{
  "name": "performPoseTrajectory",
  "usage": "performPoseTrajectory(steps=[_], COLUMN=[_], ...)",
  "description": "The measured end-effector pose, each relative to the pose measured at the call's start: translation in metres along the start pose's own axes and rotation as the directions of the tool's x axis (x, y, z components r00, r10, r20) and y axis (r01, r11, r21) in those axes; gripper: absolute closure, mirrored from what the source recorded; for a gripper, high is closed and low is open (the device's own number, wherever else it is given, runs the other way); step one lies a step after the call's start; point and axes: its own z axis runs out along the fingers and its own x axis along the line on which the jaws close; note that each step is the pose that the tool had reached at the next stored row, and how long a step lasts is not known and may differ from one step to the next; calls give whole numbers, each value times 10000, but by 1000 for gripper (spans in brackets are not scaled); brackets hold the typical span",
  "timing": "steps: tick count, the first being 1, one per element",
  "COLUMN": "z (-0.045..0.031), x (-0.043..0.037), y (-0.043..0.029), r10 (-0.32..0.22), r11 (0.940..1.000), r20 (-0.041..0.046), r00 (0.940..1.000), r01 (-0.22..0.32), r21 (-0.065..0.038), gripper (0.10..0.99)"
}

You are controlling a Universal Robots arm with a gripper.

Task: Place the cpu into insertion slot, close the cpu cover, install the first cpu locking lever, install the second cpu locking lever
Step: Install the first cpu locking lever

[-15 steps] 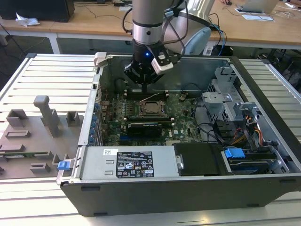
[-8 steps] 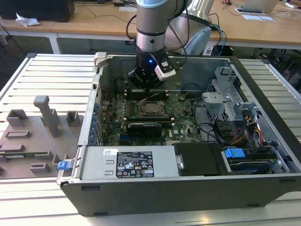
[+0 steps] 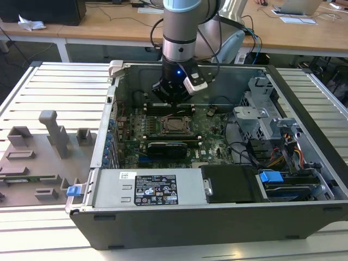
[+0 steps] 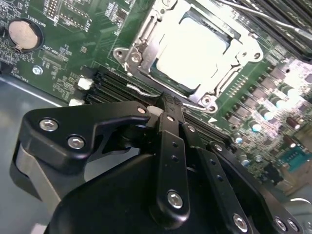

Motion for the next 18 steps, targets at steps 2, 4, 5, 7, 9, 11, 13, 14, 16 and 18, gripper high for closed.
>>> performPoseTrajectory(steps=[2,4,5,7,9,11,13,14,16,18], z=[36,62,69,83,92,100,104,109,115,99], x=[-35,-66,-76,-96,-116,-124,-134,-149,-191,-196], y=[0,0,0,-2,-11,-25,-28,-29,-30,-27], r10=[0,-1,-1,0,0,-1,0,0,0,0], r11=[10000,10000,10000,10000,10000,10000,10000,10000,10000,10000], r20=[-9,-12,-13,-16,-18,-12,-15,-18,-21,-6], r00=[10000,10000,10000,10000,10000,10000,10000,10000,10000,10000], r01=[0,1,1,0,0,1,0,0,0,0], r21=[0,0,-1,1,5,-8,-4,1,-2,-16], gripper=[980,980,980,980,980,980,980,980,980,980])
